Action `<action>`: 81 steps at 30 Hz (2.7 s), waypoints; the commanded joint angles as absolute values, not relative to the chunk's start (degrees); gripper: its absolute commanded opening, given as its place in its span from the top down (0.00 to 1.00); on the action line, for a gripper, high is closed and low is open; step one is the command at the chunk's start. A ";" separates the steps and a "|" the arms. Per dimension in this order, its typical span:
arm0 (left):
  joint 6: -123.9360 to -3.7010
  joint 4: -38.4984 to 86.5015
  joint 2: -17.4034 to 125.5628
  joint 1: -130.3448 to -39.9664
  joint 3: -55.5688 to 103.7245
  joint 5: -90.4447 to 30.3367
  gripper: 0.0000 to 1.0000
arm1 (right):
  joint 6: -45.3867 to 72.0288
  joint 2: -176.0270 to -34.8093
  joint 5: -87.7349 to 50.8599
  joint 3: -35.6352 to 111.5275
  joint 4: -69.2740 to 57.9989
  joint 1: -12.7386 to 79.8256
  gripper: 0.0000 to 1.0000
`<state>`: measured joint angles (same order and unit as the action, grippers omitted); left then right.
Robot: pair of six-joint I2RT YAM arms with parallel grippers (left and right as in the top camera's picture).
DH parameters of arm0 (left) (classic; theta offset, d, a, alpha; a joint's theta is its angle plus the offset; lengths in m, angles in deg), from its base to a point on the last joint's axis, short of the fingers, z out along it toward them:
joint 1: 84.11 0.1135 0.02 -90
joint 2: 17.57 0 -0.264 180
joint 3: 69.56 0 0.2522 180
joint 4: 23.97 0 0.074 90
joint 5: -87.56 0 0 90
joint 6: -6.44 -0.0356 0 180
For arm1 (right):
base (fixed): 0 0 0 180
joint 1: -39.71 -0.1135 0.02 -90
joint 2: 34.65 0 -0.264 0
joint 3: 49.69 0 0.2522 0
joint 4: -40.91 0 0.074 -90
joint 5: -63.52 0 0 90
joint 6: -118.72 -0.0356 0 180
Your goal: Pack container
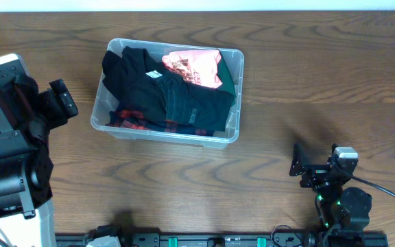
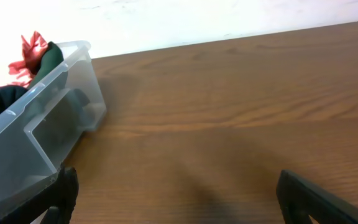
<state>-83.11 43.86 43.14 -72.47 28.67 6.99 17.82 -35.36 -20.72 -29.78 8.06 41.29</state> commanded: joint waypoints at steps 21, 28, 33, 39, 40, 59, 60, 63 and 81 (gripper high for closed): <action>-82.39 44.03 42.07 -72.12 28.38 7.69 0.02 | 16.75 -34.96 -21.07 -30.04 7.86 40.48 0.01; -83.30 47.31 30.51 -72.51 23.38 3.76 0.02 | 16.75 -34.96 -21.07 -30.04 7.88 40.48 0.01; -92.33 42.79 18.35 -73.25 9.89 -5.57 0.02 | 16.75 -34.96 -21.09 -30.04 7.86 40.48 0.01; -92.72 29.43 3.30 -73.69 -12.38 -9.73 0.02 | 16.75 -34.96 -21.07 -30.04 7.86 40.48 0.01; -92.72 27.64 1.33 -73.74 -15.24 -10.69 0.02 | 16.75 -34.96 -21.07 -30.04 7.88 40.48 0.01; -90.30 19.42 -14.21 -79.59 -37.03 -12.52 0.02 | 16.75 -34.96 -21.07 -30.04 7.86 40.48 0.01; -90.08 19.38 -14.76 -79.59 -37.73 -12.55 0.02 | 16.75 -34.96 -21.07 -30.04 7.86 40.48 0.01; -88.99 19.20 -16.03 -79.59 -39.48 -12.55 0.02 | 16.75 -34.96 -21.07 -30.04 7.86 40.48 0.01; -88.86 17.26 -17.45 -80.36 -46.67 -12.33 0.02 | 16.75 -34.96 -21.07 -30.04 7.86 40.48 0.01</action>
